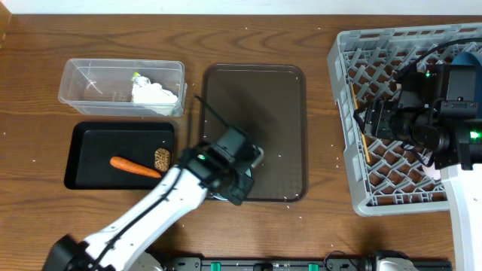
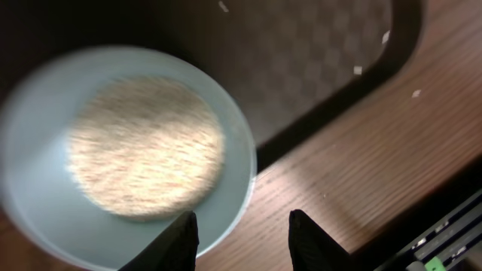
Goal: Sort waste into correct bins and load items into the dishwasher rack
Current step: 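Reach the left gripper to the white rice bowl and grasp its rim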
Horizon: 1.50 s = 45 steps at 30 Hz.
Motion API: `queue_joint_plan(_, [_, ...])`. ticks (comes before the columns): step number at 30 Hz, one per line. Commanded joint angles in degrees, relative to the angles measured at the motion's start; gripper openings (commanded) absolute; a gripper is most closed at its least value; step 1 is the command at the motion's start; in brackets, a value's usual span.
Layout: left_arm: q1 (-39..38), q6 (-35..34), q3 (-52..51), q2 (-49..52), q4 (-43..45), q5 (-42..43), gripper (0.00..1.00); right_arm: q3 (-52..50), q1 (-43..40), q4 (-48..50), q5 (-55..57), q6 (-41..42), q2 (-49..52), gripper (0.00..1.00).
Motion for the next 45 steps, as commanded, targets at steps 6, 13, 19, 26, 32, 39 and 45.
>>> queue_joint_plan(6, [-3.1, -2.6, -1.0, 8.7, 3.4, -2.5, 0.4, 0.5, 0.6, 0.2, 0.1, -0.2, 0.1, 0.7])
queue_joint_plan(13, [-3.1, -2.4, -1.0, 13.7, 5.6, -1.9, 0.35, 0.5, 0.6, 0.2, 0.2, -0.2, 0.1, 0.71])
queue_joint_plan(19, [-3.1, 2.4, -1.0, 14.5, 6.7, -2.4, 0.25, 0.5, 0.6, 0.5, 0.1, -0.2, 0.1, 0.71])
queue_joint_plan(26, [-3.1, 2.3, 0.1, 14.1, 5.5, -2.3, 0.06, 0.5, 0.6, 0.2, 0.2, -0.2, 0.1, 0.72])
queue_joint_plan(32, [-3.1, 1.2, 2.5, 11.7, 4.0, -1.7, 0.06, 0.5, 0.6, 0.3, 0.1, -0.2, 0.1, 0.72])
queue_joint_plan(39, [-3.1, 1.5, 2.8, 10.0, 3.5, -3.2, 0.1, 0.5, 0.6, 0.4, 0.1, -0.2, 0.1, 0.73])
queue_joint_plan(45, [-3.1, 1.5, 2.5, 10.1, 3.3, -4.5, 0.31, 0.5, 0.6, 0.4, 0.1, -0.2, 0.1, 0.73])
